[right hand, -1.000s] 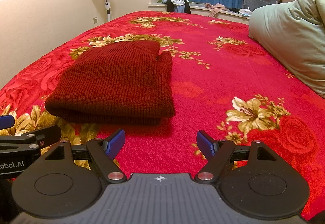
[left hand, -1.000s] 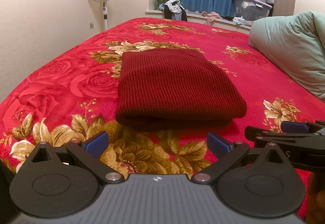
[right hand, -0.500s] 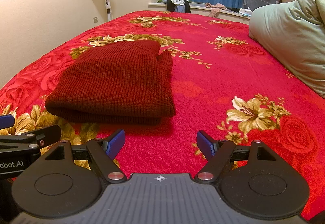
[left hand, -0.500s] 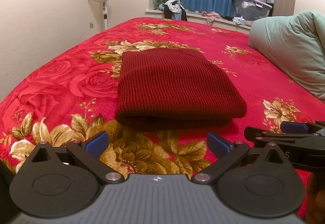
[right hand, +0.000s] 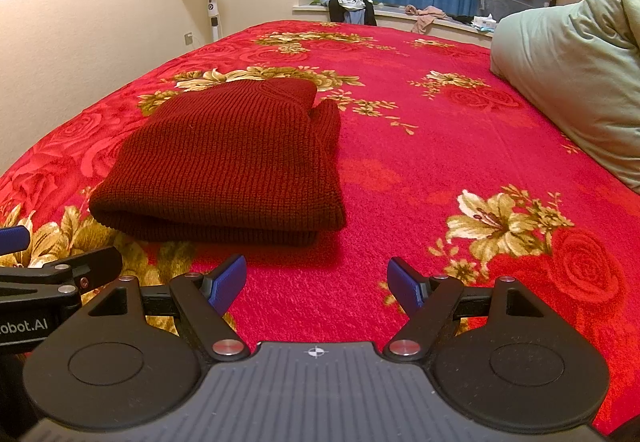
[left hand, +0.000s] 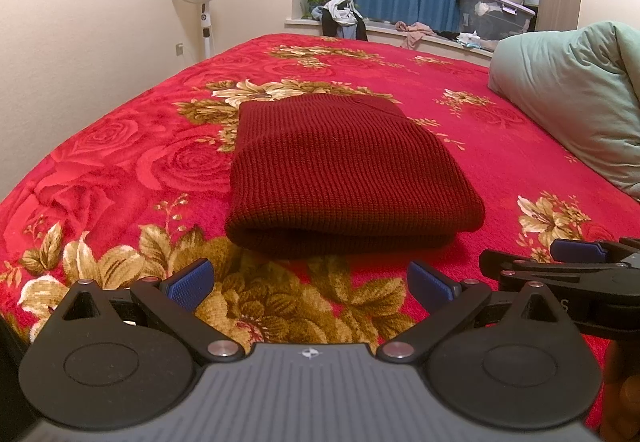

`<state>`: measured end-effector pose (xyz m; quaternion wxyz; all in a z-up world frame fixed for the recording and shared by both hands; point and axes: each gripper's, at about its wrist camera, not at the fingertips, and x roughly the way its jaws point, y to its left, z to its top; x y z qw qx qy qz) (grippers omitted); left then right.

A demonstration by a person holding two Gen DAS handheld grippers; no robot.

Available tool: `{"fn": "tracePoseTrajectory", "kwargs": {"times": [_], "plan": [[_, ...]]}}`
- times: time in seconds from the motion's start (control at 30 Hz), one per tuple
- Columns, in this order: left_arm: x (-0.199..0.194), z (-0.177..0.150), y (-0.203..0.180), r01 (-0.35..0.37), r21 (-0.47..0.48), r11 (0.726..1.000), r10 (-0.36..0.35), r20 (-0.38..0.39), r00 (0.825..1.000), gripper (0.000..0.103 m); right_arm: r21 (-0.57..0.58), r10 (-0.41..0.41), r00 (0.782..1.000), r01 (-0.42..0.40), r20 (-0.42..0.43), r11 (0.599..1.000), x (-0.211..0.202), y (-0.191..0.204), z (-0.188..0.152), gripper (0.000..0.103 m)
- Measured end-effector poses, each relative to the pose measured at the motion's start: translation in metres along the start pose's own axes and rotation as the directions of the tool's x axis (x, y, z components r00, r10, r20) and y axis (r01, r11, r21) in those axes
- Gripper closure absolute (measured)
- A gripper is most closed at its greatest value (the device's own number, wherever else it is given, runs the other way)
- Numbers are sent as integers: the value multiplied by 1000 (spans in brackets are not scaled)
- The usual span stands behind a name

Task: Fold small clothes

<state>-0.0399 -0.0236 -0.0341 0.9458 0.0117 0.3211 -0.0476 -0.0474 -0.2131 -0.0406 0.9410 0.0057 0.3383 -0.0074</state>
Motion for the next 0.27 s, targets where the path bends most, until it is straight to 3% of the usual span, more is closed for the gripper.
{"fn": "tracePoseTrajectory", "kwargs": {"times": [0.27], "plan": [[1, 0, 1, 3, 5, 1000, -3, -2, 1000, 0, 0, -1, 1000, 1, 0, 1000, 0, 0, 0, 24]]}}
